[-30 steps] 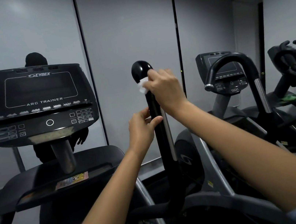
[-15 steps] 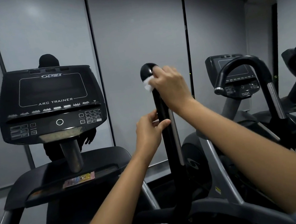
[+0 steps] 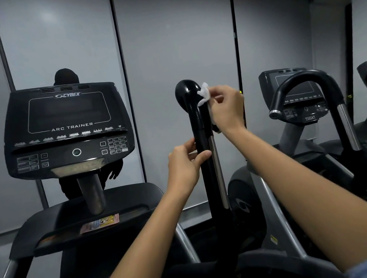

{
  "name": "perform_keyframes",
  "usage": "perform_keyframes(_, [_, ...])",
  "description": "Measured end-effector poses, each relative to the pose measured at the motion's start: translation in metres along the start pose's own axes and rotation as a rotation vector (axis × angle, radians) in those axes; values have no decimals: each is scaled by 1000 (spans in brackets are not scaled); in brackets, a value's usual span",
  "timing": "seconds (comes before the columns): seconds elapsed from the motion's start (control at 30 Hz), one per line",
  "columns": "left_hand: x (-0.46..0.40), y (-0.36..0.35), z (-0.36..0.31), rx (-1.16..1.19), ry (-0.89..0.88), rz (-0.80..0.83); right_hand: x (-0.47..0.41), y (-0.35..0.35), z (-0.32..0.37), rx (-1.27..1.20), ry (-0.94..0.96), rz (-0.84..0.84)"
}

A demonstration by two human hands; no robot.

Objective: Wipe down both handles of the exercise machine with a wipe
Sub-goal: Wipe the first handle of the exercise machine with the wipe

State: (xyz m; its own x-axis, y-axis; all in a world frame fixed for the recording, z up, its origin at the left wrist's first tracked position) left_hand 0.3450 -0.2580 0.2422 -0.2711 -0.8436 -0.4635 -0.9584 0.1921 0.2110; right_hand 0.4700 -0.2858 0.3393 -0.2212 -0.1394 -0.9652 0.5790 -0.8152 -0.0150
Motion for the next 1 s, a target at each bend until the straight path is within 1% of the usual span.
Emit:
perform_keyframes(0.07, [0,0,0,6,0,2,23,6,-5,-45,-51,2])
perform_keyframes(0.17, [-2,0,1,23,21,4,46,14,-11,-105,-61,59])
perform_keyframes(0.23, [-3,1,2,30,31,8,31,11,-10,-98,-60,62])
perform_keyframes(0.3, [-3,0,3,33,29,14,8,1,-12,-104,-105,47])
perform_keyframes(0.37, [-2,0,2,37,21,17,-8,-7,-16,-173,-179,21])
perform_keyframes(0.43, [-2,0,3,39,15,15,-5,-9,-21,-231,-203,17])
perform_keyframes(0.53, [-4,0,5,53,16,18,27,3,-20,-183,-121,64])
perform_keyframes(0.67, [-10,2,4,82,27,65,44,14,5,39,176,93])
perform_keyframes(0.73, [-12,5,1,68,51,46,26,8,15,119,249,121])
perform_keyframes(0.83, [-15,11,-3,-15,47,-27,-18,-8,18,249,248,188])
perform_keyframes(0.93, [-18,15,-5,73,63,-66,-45,-20,20,309,232,291])
perform_keyframes(1.0, [-22,17,-6,122,69,-94,-35,-19,25,348,284,309])
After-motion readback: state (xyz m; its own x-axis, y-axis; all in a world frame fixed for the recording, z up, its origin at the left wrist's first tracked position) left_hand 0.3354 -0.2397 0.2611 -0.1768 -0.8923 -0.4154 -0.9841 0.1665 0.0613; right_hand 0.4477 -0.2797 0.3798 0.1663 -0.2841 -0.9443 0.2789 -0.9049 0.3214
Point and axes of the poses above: each hand's wrist, its own x-axis away from the middle knuckle, its own y-axis out of the back of the hand, z = x × y, the point moved 5 cm from there along -x, towards the middle knuckle, and after that the axes turned 12 degrees about y, right-handed, at the moved point
